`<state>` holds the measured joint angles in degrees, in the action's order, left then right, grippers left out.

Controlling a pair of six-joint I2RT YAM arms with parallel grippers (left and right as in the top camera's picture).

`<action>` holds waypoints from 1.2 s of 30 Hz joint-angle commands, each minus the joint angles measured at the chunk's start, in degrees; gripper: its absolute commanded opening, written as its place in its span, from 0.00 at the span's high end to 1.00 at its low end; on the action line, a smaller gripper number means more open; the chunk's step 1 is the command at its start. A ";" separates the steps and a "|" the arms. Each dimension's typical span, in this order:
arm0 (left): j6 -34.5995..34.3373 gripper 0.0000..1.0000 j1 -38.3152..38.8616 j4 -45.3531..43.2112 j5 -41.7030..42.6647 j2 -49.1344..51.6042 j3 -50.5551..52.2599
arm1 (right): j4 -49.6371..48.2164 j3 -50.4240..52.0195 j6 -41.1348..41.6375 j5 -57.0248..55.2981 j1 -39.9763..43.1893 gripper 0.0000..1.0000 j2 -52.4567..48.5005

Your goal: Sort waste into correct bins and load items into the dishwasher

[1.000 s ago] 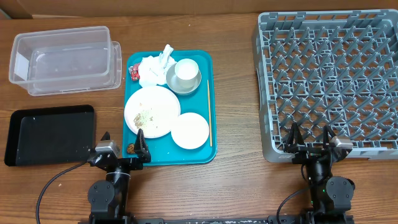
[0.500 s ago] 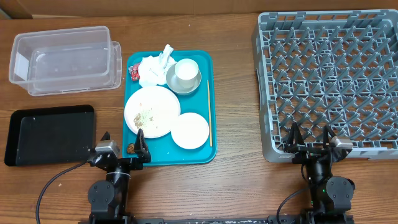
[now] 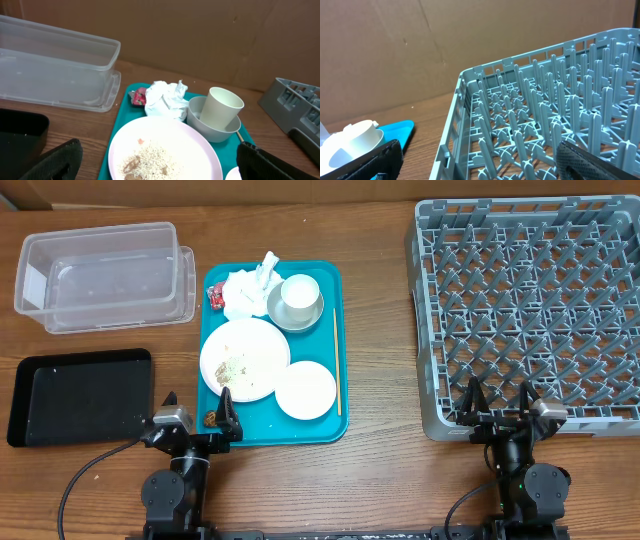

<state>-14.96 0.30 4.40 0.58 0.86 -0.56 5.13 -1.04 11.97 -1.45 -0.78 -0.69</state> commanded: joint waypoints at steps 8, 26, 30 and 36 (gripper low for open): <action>0.83 0.00 0.22 -0.02 -0.79 -0.61 0.28 | -0.42 0.59 -0.42 0.28 0.20 0.00 0.52; -47.60 0.00 0.24 -8.57 24.79 -0.61 0.26 | -0.42 0.59 -0.39 0.26 0.22 0.00 0.52; -47.65 0.00 0.22 -18.73 28.79 -0.61 0.04 | -0.42 0.59 -0.42 0.28 0.20 0.00 0.52; -45.48 0.00 0.09 -17.73 29.07 -0.61 -2.93 | -0.42 0.59 -0.39 0.26 0.20 0.00 0.52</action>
<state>-60.36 0.30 -14.59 27.20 0.75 -0.78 5.13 -1.04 11.94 -1.48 -0.78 -0.69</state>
